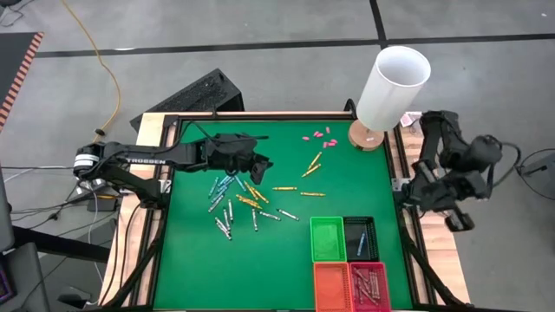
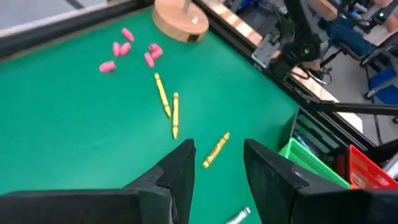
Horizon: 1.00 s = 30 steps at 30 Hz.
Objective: Sort crayons
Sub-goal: Put the blue crayon into the black bin
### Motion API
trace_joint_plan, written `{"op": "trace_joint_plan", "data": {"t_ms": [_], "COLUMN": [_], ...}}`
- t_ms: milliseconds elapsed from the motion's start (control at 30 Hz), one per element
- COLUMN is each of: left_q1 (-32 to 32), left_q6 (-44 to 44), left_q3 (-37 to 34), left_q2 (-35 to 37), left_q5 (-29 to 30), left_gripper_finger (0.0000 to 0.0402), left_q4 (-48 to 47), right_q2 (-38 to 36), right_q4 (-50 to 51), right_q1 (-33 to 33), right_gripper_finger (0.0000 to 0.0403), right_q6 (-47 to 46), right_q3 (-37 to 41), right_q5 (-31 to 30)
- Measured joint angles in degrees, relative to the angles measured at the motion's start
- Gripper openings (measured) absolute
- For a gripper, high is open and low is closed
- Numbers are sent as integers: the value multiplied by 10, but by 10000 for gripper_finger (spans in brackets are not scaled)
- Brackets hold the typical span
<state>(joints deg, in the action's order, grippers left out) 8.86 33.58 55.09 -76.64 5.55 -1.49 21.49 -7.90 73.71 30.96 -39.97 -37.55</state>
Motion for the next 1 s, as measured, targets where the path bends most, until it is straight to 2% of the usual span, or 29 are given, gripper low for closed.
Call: {"op": "trace_joint_plan", "data": {"t_ms": [67, 333, 567, 667, 833, 1000], "left_q1": [0, 0, 2, 3, -2, -4], "left_q6": [-12, -54, -49, -33, 30, 54], "left_q3": [0, 0, 0, 0, 0, 1], "left_q2": [5, 8, 8, 5, 2, -21], "left_q5": [17, 89, 111, 163, 281, 334], "left_gripper_finger": [125, 125, 125, 125, 126, 126], "left_q4": [-9, -21, -38, -67, -172, -209], "right_q2": [-22, -101, -164, -189, -213, -208], "right_q4": [14, 127, 126, 124, 118, 121], "right_q1": [-24, -107, -151, -165, -186, -203], "right_gripper_finger": [0, 0, 0, 0, 0, 0], "right_q6": [-1, -111, -131, -144, -189, -223], "right_q3": [0, 10, 73, 100, 133, 143], "right_q5": [3, -14, -42, -48, -77, -78]}}
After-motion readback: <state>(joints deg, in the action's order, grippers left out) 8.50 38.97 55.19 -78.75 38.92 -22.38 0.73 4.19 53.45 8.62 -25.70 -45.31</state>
